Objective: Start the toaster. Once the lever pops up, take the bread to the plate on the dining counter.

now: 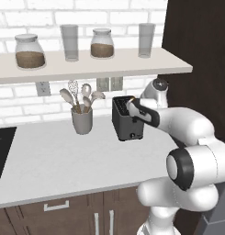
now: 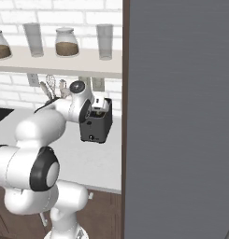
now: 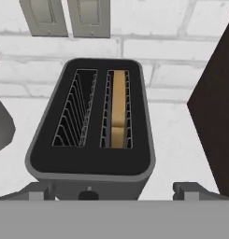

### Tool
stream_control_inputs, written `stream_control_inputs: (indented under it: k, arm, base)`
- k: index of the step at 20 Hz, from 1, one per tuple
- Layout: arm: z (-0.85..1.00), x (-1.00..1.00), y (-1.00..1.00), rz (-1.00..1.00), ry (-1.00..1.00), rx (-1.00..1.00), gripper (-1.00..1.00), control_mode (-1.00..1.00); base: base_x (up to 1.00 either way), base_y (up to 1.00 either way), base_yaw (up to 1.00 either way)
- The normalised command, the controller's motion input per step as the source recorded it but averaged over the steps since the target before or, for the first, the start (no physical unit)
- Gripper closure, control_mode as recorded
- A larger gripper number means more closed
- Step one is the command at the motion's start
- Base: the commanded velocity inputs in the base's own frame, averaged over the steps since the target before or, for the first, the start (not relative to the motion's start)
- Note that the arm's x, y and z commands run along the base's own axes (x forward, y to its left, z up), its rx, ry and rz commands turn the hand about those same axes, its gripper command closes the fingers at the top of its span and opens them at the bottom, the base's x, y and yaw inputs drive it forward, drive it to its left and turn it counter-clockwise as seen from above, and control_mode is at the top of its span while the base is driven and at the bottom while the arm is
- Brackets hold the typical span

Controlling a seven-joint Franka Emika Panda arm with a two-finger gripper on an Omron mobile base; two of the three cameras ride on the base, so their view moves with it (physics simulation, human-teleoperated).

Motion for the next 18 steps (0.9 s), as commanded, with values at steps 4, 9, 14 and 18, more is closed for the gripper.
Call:
stream_control_inputs:
  k: [4,9,14,18]
  arm:
    - [0.00,0.26,0.00,0.00,0.00,0.00,-1.00,-1.00]
    - [0.00,0.23,0.00,0.00,0.00,0.00,-1.00,-1.00]
    - [-0.01,0.20,0.00,0.00,0.00,0.00,-1.00,-1.00]
    - [-0.08,0.18,0.00,0.00,0.00,0.00,-1.00,-1.00]
  base:
    - [0.00,0.00,0.00]
    - [0.00,0.00,0.00]
    - [0.00,0.00,0.00]
    - [0.00,0.00,0.00]
